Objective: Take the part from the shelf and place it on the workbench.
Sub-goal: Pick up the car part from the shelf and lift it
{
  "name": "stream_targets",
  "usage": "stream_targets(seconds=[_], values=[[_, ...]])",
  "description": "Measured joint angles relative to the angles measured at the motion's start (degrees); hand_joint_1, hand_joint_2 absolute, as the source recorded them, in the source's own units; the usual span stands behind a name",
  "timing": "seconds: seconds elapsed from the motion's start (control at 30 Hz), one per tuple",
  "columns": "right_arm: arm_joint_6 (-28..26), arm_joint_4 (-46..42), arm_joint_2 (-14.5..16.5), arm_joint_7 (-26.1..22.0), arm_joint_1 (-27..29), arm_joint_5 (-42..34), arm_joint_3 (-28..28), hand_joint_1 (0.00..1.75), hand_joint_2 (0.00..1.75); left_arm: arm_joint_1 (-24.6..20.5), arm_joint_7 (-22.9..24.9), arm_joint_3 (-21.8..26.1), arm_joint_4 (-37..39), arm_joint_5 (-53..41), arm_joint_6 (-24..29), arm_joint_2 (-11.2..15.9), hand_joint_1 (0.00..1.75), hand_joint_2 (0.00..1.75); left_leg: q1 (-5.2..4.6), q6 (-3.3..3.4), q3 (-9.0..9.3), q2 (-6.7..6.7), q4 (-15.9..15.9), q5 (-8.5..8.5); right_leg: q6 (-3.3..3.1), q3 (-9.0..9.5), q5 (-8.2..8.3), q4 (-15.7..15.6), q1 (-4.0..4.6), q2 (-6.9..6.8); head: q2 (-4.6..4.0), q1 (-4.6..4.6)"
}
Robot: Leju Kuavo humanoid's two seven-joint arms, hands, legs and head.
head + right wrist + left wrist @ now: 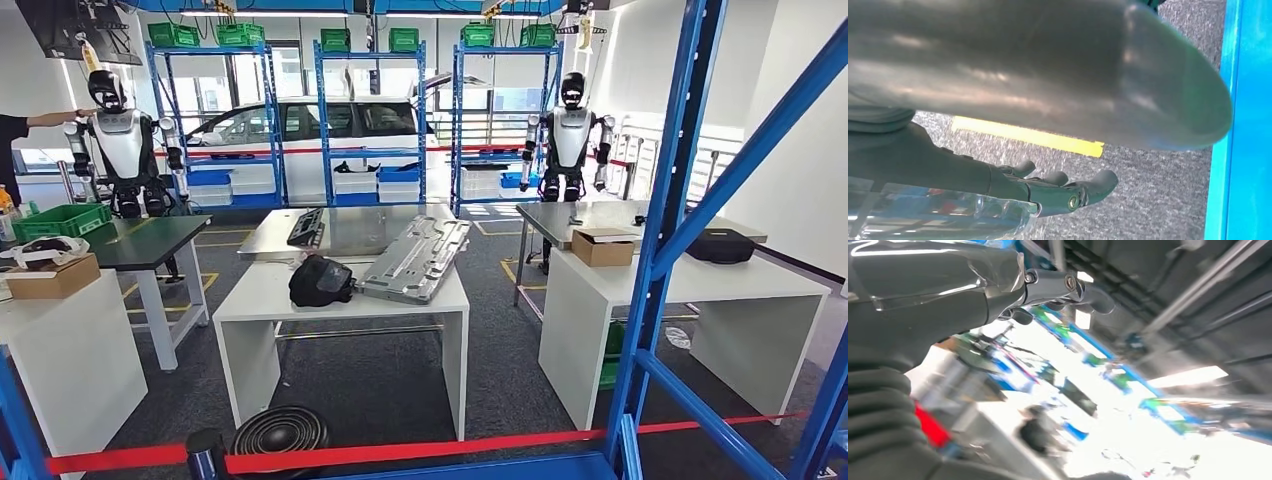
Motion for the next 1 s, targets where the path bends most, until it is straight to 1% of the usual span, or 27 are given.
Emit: stream_targets(seconds=[0.03, 0.1, 0.13, 0.17, 0.23, 0.27, 0.3, 0.33, 0.37, 0.4, 0.43, 0.47, 0.5, 0.53, 0.6, 0.63, 0.67, 0.7, 0.73, 0.77, 0.8, 0.83, 0.87, 0.9, 0.93, 0.97, 1.0], values=[[0.2, -0.6, 0.4, -0.4, 0.1, 0.7, -0.5, 0.0, 0.0, 0.9, 0.8, 0.9, 0.0, -1.4, 0.3, -0.2, 0.0, 1.75, -0.06, -0.3, -0.03, 0.0, 0.0, -0.02, -0.33, -0.03, 0.06, -0.1, 0.12, 0.06, 0.0, -0.04], [0.6, -1.8, 1.1, -0.9, 0.2, 1.7, -1.4, 0.0, 0.0, 2.3, 2.0, 2.3, 0.0, -3.1, 0.7, -0.4, 0.0, 1.75, 0.13, -0.88, -0.22, -0.14, 0.4, -0.36, -0.95, 0.15, 0.29, -0.2, -0.16, 0.08, 0.0, -0.08], [0.7, -2.3, 1.4, -1.0, 0.2, 1.9, -1.7, 0.0, 0.0, 2.7, 2.2, 2.9, 0.1, -3.5, 0.9, -0.5, 0.0, 1.75, 0.25, -1.19, -0.7, -0.34, 1.6, -1.27, -1.26, 0.27, 0.43, -0.3, -0.35, 0.1, 0.0, -0.15], [0.7, -2.7, 1.7, -1.1, 0.2, 2.1, -2.0, 0.0, 0.0, 3.1, 2.3, 3.4, 0.1, -3.7, 1.0, -0.6, 0.0, 1.75, 0.41, -1.51, -1.72, -0.56, 4.0, -2.84, -1.54, 0.37, 0.56, -0.4, -0.53, 0.11, 0.0, -0.22], [0.7, -3.3, 2.0, -1.1, 0.1, 2.3, -2.4, 0.0, 0.0, 3.6, 2.4, 4.0, 0.2, -3.9, 1.1, -0.8, 0.0, 1.75, 0.74, -2.05, -5.04, -0.93, 11.6, -6.78, -1.83, 0.27, 0.64, -0.4, -0.44, 0.11, 0.0, -0.34], [0.8, -3.5, 2.2, -1.2, 0.1, 2.3, -2.6, 0.0, 0.0, 3.9, 2.5, 4.3, 0.3, -3.9, 1.1, -0.8, 0.0, 1.75, 0.86, -2.23, -6.58, -1.0, 15.1, -8.05, -1.88, 0.21, 0.67, -0.4, -0.39, 0.12, 0.0, -0.36], [0.8, -3.7, 2.3, -1.2, 0.1, 2.3, -2.7, 0.0, 0.0, 4.1, 2.5, 4.5, 0.3, -3.9, 1.1, -0.9, 0.0, 1.75, 0.95, -2.33, -7.34, -1.03, 16.7, -8.29, -1.88, 0.2, 0.67, -0.4, -0.35, 0.14, 0.0, -0.35], [0.8, -3.8, 2.4, -1.2, 0.1, 2.4, -2.8, 0.0, 0.0, 4.2, 2.7, 4.6, 0.4, -4.0, 1.1, -1.0, 0.0, 1.75, 1.01, -2.34, -6.94, -1.03, 16.0, -7.34, -1.87, 0.25, 0.66, -0.3, -0.34, 0.17, 0.0, -0.36], [0.8, -3.9, 2.5, -1.2, 0.1, 2.5, -3.0, 0.0, 0.0, 4.3, 3.0, 4.8, 0.4, -4.2, 1.1, -1.0, 0.0, 1.75, 1.05, -2.3, -5.43, -1.03, 13.0, -5.53, -1.86, 0.36, 0.66, -0.3, -0.35, 0.22, 0.0, -0.35], [0.8, -4.1, 2.6, -1.3, 0.1, 2.8, -3.1, 0.0, 0.0, 4.4, 3.5, 4.9, 0.4, -4.7, 1.0, -1.1, 0.0, 1.75, 1.07, -2.18, -3.23, -1.09, 8.7, -3.48, -1.84, 0.48, 0.66, -0.3, -0.35, 0.28, 0.0, -0.35], [0.8, -4.4, 2.7, -1.5, 0.1, 3.3, -3.2, 0.0, 0.0, 4.5, 4.5, 5.0, 0.4, -5.6, 0.8, -1.1, 0.0, 1.75, 1.0, -2.03, -1.16, -1.17, 4.6, -2.02, -1.74, 0.53, 0.66, -0.3, -0.21, 0.34, 0.0, -0.35], [0.9, -4.7, 2.9, -1.7, 0.0, 3.8, -3.4, 0.0, 0.0, 4.7, 5.6, 5.3, 0.4, -6.7, 0.6, -1.2, 0.0, 1.75, 0.9, -1.83, 0.23, -1.24, 1.8, -1.21, -1.56, 0.51, 0.7, -0.3, -0.09, 0.39, 0.01, -0.35], [1.0, -5.0, 3.0, -1.9, -0.1, 4.2, -3.5, 0.0, 0.0, 5.1, 6.9, 5.6, 0.4, -8.0, 0.2, -1.4, 0.0, 1.75, 0.75, -1.62, 0.88, -1.3, 0.3, -1.03, -1.33, 0.41, 0.76, -0.3, 0.0, 0.43, 0.01, -0.34], [1.2, -5.3, 3.1, -2.0, -0.1, 4.4, -3.7, 0.0, 0.0, 5.6, 8.0, 6.0, 0.4, -9.1, -0.4, -1.7, 0.0, 1.75, 0.55, -1.36, 0.88, -1.31, 0.0, -1.17, -0.98, 0.31, 0.85, -0.3, 0.04, 0.46, 0.01, -0.34], [1.5, -6.1, 3.4, -2.0, 0.1, 4.7, -3.8, 0.0, 0.0, 6.7, 9.8, 6.7, 0.4, -10.9, -2.2, -2.5, 0.0, 1.75, 0.5, -0.55, 0.88, -1.22, -0.4, -0.71, -0.29, 0.12, 0.85, -0.3, -0.12, 0.49, 0.0, -0.32], [1.7, -6.5, 3.5, -2.0, 0.2, 4.8, -3.8, 0.0, 0.0, 7.2, 10.5, 7.1, 0.4, -11.4, -3.4, -3.0, 0.0, 1.75, 0.58, -0.08, 0.98, -1.16, -0.7, -0.39, -0.13, -0.33, 0.28, 0.5, -0.17, 0.46, 0.0, -0.29], [1.8, -6.9, 3.6, -2.0, 0.2, 4.8, -3.8, 0.0, 0.0, 7.5, 11.0, 7.4, 0.4, -11.7, -4.7, -3.5, 0.0, 1.75, 0.69, 0.35, 1.04, -1.07, -1.0, -0.06, -0.19, -1.3, -0.9, 2.5, -0.19, 0.43, 0.0, -0.23], [1.9, -7.3, 3.7, -2.1, 0.3, 4.9, -3.8, 0.0, 0.0, 7.9, 11.4, 7.7, 0.5, -12.0, -6.1, -4.0, 0.0, 1.75, 0.74, 0.63, 1.04, -0.97, -1.1, 0.15, -0.4, -2.87, -2.59, 5.8, -0.23, 0.4, 0.0, -0.17], [2.0, -7.6, 3.8, -2.2, 0.4, 4.9, -3.8, 0.0, 0.0, 8.2, 11.6, 7.9, 0.7, -12.1, -7.4, -4.5, 0.0, 1.75, 0.69, 0.81, 0.87, -0.94, -1.1, 0.26, -0.58, -4.73, -4.41, 9.9, -0.22, 0.38, 0.0, -0.11], [2.0, -7.8, 3.9, -2.4, 0.4, 4.9, -3.8, 0.0, 0.0, 8.5, 11.8, 8.1, 1.0, -12.2, -8.9, -5.0, 0.0, 1.75, 0.61, 0.9, 0.72, -0.9, -1.1, 0.32, -0.62, -6.43, -5.81, 13.8, -0.22, 0.38, 0.0, -0.08], [2.0, -8.0, 3.9, -2.5, 0.6, 4.9, -3.7, 0.0, 0.0, 8.6, 11.9, 8.2, 1.5, -12.3, -10.3, -5.4, 0.0, 1.75, 0.54, 0.94, 0.65, -0.88, -1.0, 0.35, -0.47, -7.37, -6.42, 16.0, -0.21, 0.37, 0.0, -0.07], [2.0, -8.1, 4.0, -2.7, 0.7, 4.9, -3.7, 0.0, 0.0, 8.8, 11.9, 8.2, 2.2, -12.2, -11.7, -5.6, 0.0, 1.75, 0.49, 0.96, 0.63, -0.89, -1.0, 0.37, -0.19, -7.22, -6.12, 16.0, -0.21, 0.37, 0.0, -0.07], [2.0, -8.1, 4.0, -2.8, 0.7, 4.9, -3.6, 0.0, 0.0, 8.8, 11.9, 8.2, 2.9, -12.2, -12.8, -5.8, 0.0, 1.75, 0.45, 0.94, 0.65, -0.91, -0.9, 0.36, 0.15, -5.87, -4.97, 13.6, -0.21, 0.35, 0.0, -0.06], [2.0, -8.1, 3.9, -2.9, 0.8, 4.9, -3.5, 0.0, 0.0, 8.9, 11.8, 8.2, 3.8, -12.2, -13.6, -5.9, 0.0, 1.75, 0.43, 0.85, 0.67, -0.92, -0.8, 0.3, 0.43, -3.63, -3.38, 9.4, -0.2, 0.28, 0.0, -0.05], [2.0, -8.1, 3.9, -2.9, 0.8, 4.9, -3.4, 0.0, 0.0, 8.9, 11.7, 8.1, 4.6, -12.3, -14.1, -5.9, 0.0, 1.75, 0.3, 0.67, 0.64, -0.93, -0.6, 0.19, 0.52, -1.49, -2.04, 5.1, -0.11, 0.19, 0.0, -0.04], [2.0, -8.1, 3.9, -2.9, 0.8, 4.9, -3.2, 0.0, 0.0, 8.8, 11.6, 7.9, 5.5, -12.3, -14.5, -5.9, 0.0, 1.75, 0.17, 0.43, 0.58, -0.94, -0.4, 0.06, 0.42, 0.08, -1.04, 1.8, -0.04, 0.12, 0.0, -0.05], [2.0, -8.1, 3.8, -2.9, 0.9, 4.9, -3.1, 0.0, 0.0, 8.7, 11.5, 7.6, 6.3, -12.3, -14.8, -5.7, 0.0, 1.75, 0.06, 0.14, 0.51, -0.95, -0.2, -0.04, 0.18, 0.9, -0.55, 0.0, 0.06, 0.06, 0.0, -0.06]])
